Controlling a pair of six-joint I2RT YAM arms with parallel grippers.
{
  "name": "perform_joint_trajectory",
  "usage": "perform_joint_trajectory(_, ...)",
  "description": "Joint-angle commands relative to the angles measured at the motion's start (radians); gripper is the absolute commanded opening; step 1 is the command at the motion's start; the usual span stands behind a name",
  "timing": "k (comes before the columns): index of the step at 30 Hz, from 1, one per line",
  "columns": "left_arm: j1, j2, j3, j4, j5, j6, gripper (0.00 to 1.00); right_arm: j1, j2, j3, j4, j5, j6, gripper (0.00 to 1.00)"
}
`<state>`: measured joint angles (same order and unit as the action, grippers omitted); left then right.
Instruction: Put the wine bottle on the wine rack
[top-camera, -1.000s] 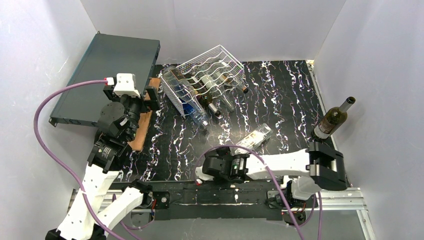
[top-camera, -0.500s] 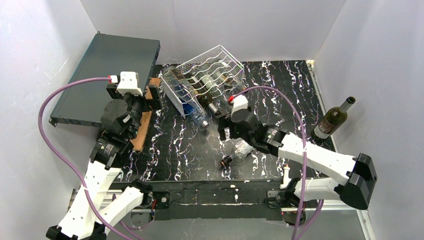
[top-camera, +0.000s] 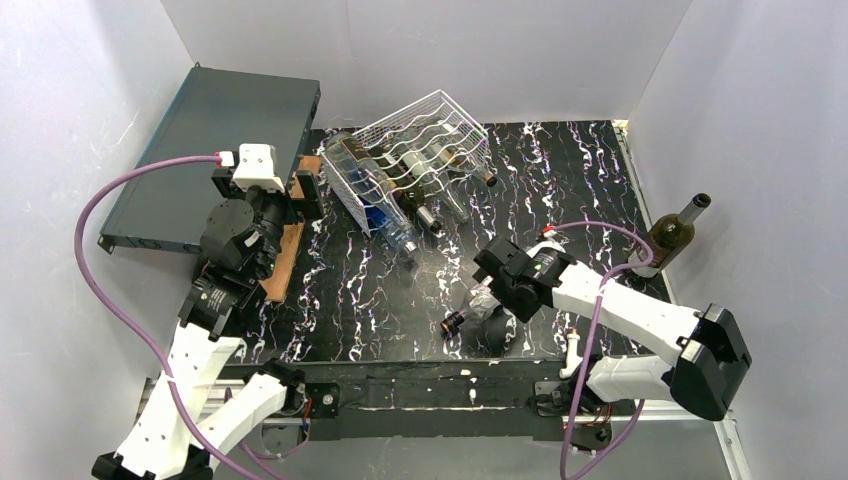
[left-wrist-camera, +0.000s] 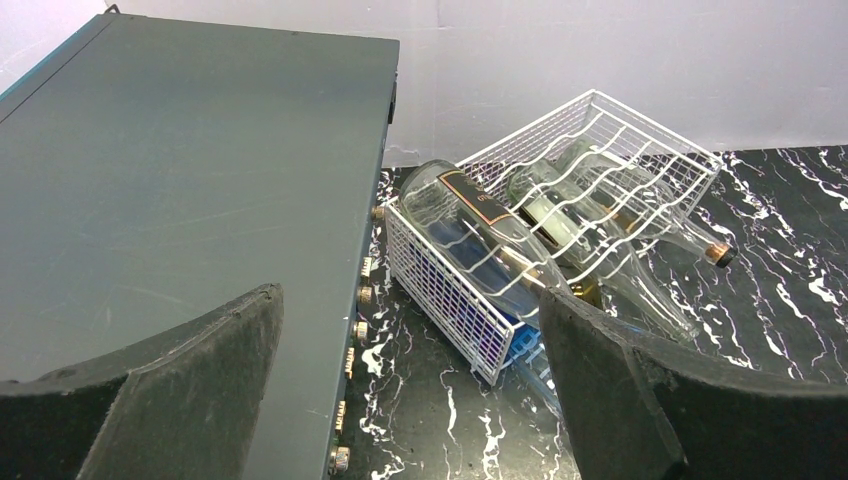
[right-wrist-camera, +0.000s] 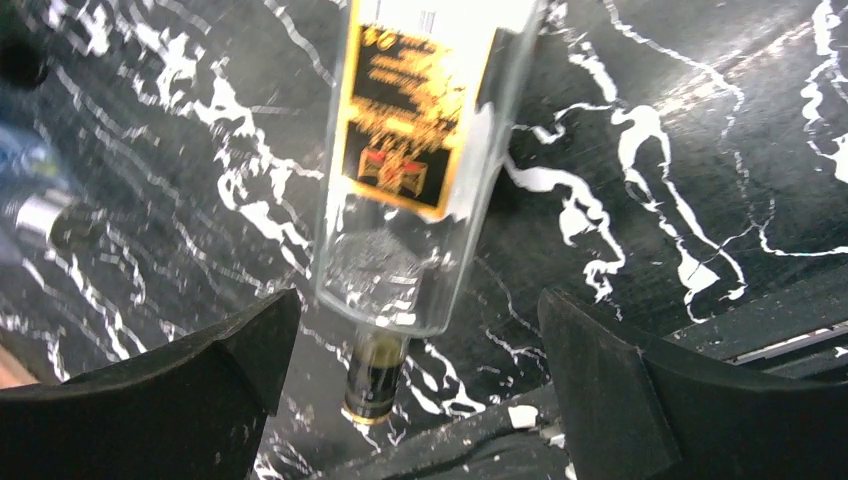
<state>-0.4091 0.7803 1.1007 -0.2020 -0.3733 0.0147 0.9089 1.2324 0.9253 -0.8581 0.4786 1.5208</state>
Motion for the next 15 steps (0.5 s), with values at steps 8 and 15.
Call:
perform_joint_trajectory(8, -0.004, -0.024, 0.005, 0.012, 0.004, -0.007, 0.99, -0.197, 0.173, 0.060, 0.075, 0.009, -0.043, 0.98)
perform_joint_trajectory(15, -0.004, -0.033, 0.008, 0.009, 0.004, -0.007, 0.99, -0.197, 0.260, 0.111, 0.071, -0.040, -0.070, 0.98)
